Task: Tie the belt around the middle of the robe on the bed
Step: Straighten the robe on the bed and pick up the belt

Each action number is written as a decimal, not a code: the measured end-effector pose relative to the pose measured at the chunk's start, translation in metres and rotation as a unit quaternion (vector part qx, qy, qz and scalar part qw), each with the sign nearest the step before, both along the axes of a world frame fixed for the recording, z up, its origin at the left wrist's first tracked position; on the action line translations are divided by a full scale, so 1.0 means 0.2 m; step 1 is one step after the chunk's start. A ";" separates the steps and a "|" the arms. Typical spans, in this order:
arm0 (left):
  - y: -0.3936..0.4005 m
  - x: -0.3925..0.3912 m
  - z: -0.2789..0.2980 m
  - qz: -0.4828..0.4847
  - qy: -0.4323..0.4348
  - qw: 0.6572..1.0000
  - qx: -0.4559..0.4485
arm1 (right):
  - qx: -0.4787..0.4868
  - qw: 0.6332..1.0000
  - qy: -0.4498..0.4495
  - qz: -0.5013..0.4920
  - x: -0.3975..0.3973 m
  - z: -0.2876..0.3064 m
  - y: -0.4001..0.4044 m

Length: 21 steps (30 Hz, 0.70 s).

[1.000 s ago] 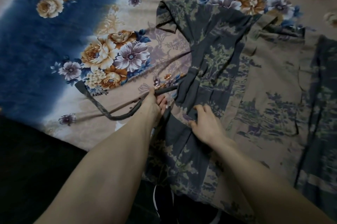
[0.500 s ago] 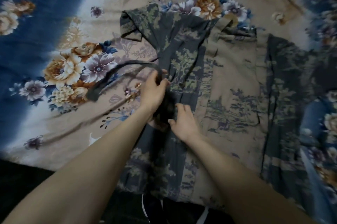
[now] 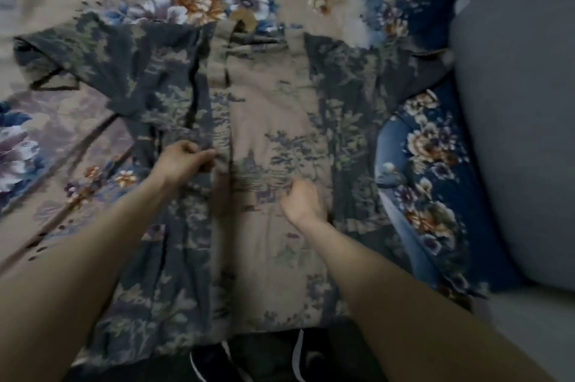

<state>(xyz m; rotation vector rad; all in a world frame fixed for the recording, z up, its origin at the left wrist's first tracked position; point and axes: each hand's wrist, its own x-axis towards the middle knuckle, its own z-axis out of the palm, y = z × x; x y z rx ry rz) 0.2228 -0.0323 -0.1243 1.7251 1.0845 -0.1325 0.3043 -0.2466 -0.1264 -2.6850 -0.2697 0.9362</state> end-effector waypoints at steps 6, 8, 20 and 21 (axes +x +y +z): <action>-0.13 0.15 -0.06 0.152 0.025 0.978 -0.143 | -0.066 0.982 -0.053 -0.167 0.37 -0.11 -0.48; -0.18 0.21 -0.08 0.176 -0.002 0.974 -0.143 | -0.057 0.968 -0.040 -0.242 0.47 -0.18 -0.59; -0.40 0.25 -0.29 0.082 0.017 0.995 0.061 | 0.249 0.759 0.173 -0.577 0.82 -0.40 -0.82; -0.40 0.25 -0.29 0.078 0.028 0.994 0.066 | 0.262 0.755 0.185 -0.572 0.83 -0.39 -0.82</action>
